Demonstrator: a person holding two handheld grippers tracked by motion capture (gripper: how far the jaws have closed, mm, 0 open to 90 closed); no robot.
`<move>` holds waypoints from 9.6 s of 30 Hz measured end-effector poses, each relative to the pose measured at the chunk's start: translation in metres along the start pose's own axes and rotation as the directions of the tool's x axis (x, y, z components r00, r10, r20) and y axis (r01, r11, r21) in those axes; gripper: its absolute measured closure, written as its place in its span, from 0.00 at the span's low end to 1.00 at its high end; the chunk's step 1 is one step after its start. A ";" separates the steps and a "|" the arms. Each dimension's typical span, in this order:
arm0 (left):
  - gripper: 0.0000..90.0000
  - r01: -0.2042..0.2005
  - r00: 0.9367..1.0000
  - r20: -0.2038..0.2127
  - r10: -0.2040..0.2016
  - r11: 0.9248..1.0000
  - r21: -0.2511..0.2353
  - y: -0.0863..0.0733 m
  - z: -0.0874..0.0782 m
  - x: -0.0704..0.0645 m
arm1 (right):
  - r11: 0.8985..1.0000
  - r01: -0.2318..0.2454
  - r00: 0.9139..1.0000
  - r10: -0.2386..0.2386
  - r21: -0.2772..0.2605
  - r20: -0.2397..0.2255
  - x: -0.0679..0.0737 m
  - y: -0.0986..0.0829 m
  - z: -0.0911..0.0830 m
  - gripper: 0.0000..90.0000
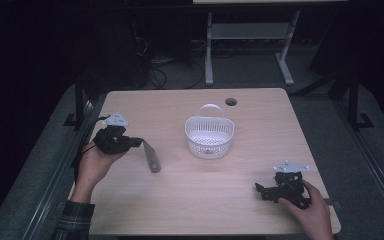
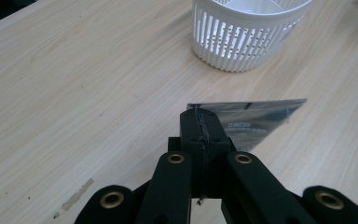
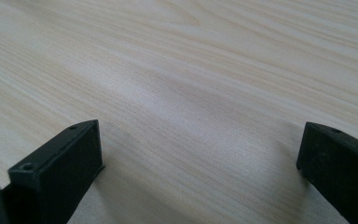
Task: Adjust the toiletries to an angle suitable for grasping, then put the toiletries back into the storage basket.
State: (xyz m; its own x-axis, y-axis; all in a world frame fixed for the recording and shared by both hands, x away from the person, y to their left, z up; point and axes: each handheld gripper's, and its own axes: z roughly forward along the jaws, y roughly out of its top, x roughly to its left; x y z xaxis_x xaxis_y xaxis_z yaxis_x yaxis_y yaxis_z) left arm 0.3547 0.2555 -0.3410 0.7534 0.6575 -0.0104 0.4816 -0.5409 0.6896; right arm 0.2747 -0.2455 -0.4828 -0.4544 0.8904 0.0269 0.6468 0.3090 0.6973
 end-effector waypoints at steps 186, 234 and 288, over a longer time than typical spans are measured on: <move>0.33 -0.161 0.980 0.105 0.168 0.985 -0.067 0.160 0.020 -0.032 | 1.000 0.000 1.000 0.000 0.001 0.001 0.000 0.000 0.000 0.00; 0.33 -0.213 0.969 0.118 0.219 0.975 -0.055 0.166 0.082 -0.049 | 1.000 -0.001 1.000 0.001 0.001 0.000 0.000 0.000 0.000 0.00; 0.32 -0.196 0.971 0.143 0.190 0.980 0.024 0.128 0.135 -0.045 | 1.000 0.000 1.000 0.000 0.002 0.001 0.000 0.000 0.000 0.00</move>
State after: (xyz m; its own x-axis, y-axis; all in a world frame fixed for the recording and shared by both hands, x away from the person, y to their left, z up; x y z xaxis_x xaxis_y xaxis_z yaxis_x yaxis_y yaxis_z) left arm 0.4433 0.0861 -0.3498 0.8873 0.4608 0.0180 0.3353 -0.6714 0.6608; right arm 0.2753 -0.2454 -0.4828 -0.4537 0.8908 0.0258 0.6477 0.3098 0.6961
